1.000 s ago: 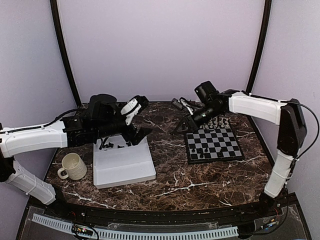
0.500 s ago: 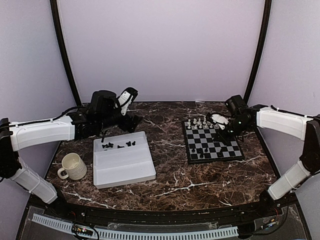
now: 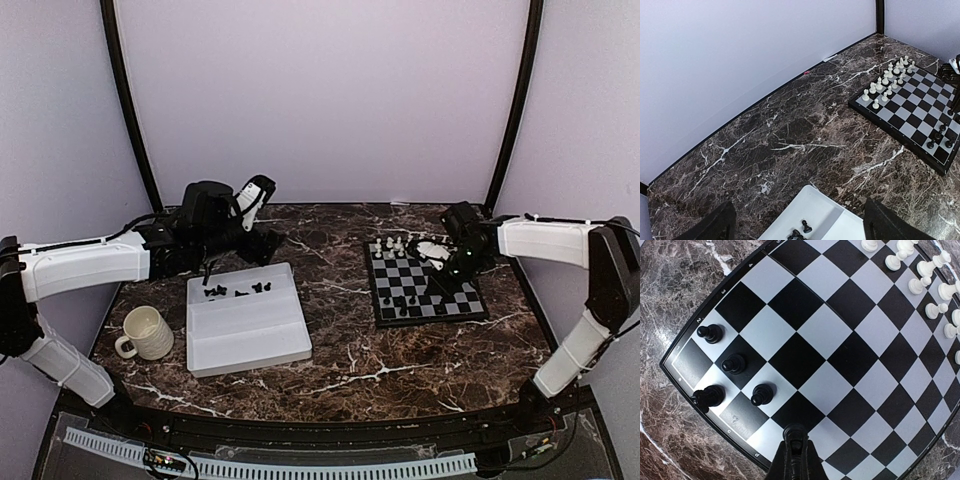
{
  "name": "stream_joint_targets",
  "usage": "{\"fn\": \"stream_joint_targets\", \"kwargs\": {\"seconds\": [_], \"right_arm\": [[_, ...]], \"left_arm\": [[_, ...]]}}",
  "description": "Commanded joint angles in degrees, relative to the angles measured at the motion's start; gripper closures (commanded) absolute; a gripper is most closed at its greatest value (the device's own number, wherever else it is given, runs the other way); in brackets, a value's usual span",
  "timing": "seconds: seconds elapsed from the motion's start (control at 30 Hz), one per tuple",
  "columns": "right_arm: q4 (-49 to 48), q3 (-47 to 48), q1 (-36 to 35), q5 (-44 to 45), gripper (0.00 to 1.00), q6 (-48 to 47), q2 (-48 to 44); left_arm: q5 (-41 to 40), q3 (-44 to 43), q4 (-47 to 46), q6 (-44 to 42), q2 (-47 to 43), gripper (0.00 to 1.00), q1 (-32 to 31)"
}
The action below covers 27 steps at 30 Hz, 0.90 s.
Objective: Set up the chess pieces on the board
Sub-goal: Place the pawn at e7.
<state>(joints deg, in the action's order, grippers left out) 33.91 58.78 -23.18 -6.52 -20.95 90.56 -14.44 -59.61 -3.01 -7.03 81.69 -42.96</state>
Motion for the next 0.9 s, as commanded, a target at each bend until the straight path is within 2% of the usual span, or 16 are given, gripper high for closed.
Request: {"fn": "stream_joint_targets", "kwargs": {"seconds": [0.0,0.87], "right_arm": [[-0.1,2.7,0.2,-1.1,1.00,0.0,1.6],[1.9,3.9,0.3,-1.2,0.97,0.0,6.2]], "left_arm": [[-0.7,-0.4,1.0,0.4,-1.1,0.09,0.0],[-0.7,-0.9,2.2,0.2,-0.4,0.10,0.0]]}}
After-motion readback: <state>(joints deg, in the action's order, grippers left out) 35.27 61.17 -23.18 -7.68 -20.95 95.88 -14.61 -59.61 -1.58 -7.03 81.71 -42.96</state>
